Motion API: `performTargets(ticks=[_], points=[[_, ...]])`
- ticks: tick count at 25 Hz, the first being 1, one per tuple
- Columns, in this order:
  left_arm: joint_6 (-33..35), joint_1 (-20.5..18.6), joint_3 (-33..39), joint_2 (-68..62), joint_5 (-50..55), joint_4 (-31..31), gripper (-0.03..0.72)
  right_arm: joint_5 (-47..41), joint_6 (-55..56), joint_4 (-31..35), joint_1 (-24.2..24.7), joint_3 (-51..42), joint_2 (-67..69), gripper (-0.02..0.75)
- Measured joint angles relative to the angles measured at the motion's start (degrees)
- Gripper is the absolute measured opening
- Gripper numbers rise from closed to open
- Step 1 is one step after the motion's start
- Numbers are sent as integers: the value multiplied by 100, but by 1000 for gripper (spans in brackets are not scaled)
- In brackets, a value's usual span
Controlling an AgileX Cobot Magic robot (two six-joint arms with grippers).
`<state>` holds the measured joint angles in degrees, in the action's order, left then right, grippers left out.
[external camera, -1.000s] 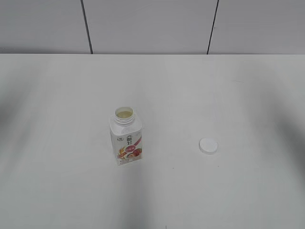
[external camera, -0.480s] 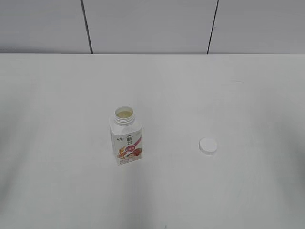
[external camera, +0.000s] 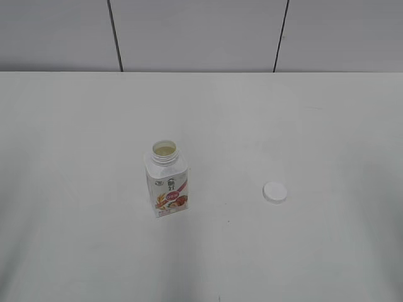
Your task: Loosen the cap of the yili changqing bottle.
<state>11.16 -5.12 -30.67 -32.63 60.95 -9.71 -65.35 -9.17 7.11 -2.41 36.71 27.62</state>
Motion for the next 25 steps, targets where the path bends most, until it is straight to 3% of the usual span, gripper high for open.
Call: performTargets(ticks=[12,19,25], points=[[-5,0,6,1821,-4,-27,468,-403,51,0,0,-463,-836,491],[-5,0,11,3213,16,-65,468,-312,362,-21,0,-513,-2094,491],[-16,-37,23,3308,9,-100,468,-287,573,-160,0,-519,-2809,491]])
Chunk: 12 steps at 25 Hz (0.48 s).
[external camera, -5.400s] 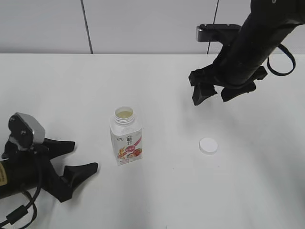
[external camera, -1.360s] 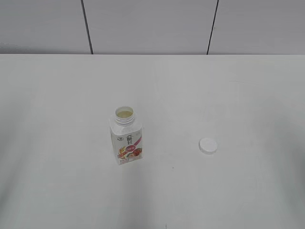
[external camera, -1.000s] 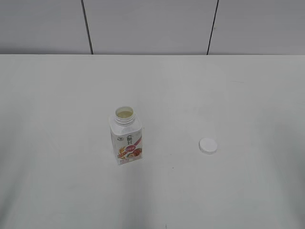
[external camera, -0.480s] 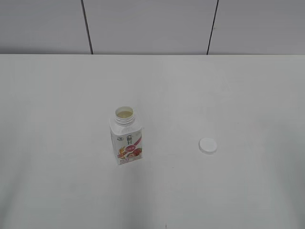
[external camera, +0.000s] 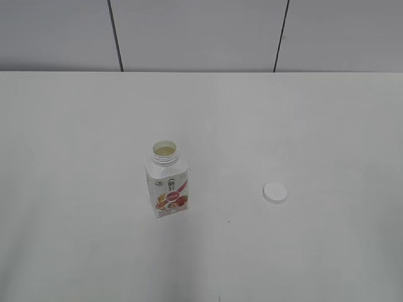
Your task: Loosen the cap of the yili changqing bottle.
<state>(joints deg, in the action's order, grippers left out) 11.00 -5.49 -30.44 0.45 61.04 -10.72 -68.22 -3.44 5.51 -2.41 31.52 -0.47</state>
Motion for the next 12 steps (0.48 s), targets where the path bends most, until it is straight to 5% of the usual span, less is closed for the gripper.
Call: performTargets(ticks=[12], points=[[-887,0,38,0,-24,948,456,520,-62,-484,-39,-216,0,491]])
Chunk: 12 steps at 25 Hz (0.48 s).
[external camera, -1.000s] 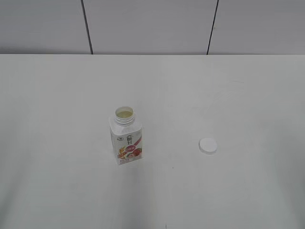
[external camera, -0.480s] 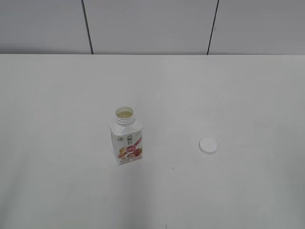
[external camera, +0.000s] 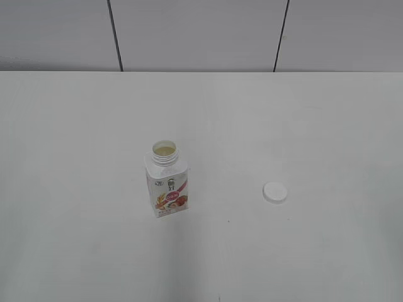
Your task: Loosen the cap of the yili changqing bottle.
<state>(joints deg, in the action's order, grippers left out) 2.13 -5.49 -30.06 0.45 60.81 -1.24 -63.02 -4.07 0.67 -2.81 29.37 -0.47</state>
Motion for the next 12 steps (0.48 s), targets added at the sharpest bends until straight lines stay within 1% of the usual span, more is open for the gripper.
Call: performTargets(ticks=[2,7,12], points=[[136,32,12,0,0,-31,456,13,7,0,-86,0,0,491],[317,331,19,0,0,-127,456,18,12,0,-196,0,0,491],[338,388,19,0,0,-150,456,18,18,0,-196,0,0,491]])
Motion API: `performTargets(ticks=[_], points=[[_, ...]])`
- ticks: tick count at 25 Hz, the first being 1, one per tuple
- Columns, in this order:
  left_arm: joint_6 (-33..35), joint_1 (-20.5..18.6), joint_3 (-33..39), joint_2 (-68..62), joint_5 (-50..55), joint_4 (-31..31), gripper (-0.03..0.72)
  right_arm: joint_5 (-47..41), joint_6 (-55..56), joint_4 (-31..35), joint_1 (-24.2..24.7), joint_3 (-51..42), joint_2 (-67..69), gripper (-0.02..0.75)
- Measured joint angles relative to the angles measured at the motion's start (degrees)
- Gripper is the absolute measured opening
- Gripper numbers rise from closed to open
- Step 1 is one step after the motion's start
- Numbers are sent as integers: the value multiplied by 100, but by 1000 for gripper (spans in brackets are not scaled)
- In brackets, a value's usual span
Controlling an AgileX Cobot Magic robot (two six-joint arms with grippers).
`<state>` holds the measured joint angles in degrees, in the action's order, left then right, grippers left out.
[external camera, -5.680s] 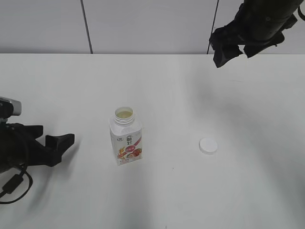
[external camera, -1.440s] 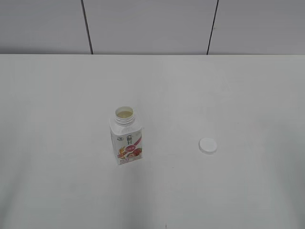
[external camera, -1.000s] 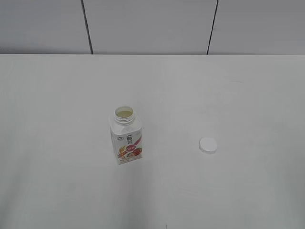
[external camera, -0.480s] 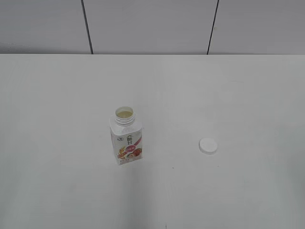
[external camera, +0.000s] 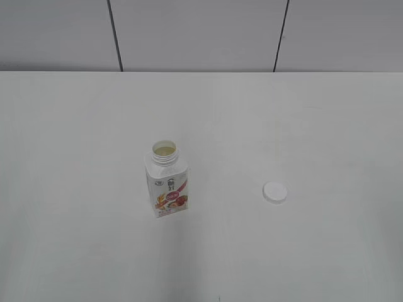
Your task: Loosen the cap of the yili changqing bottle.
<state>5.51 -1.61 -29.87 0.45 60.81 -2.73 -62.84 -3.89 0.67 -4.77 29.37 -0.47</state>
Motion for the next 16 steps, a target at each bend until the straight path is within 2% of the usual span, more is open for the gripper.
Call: performTargets(ticks=[16], points=[[6,0,0,0,0,-7,415,0,11,0,0,0,0,491]])
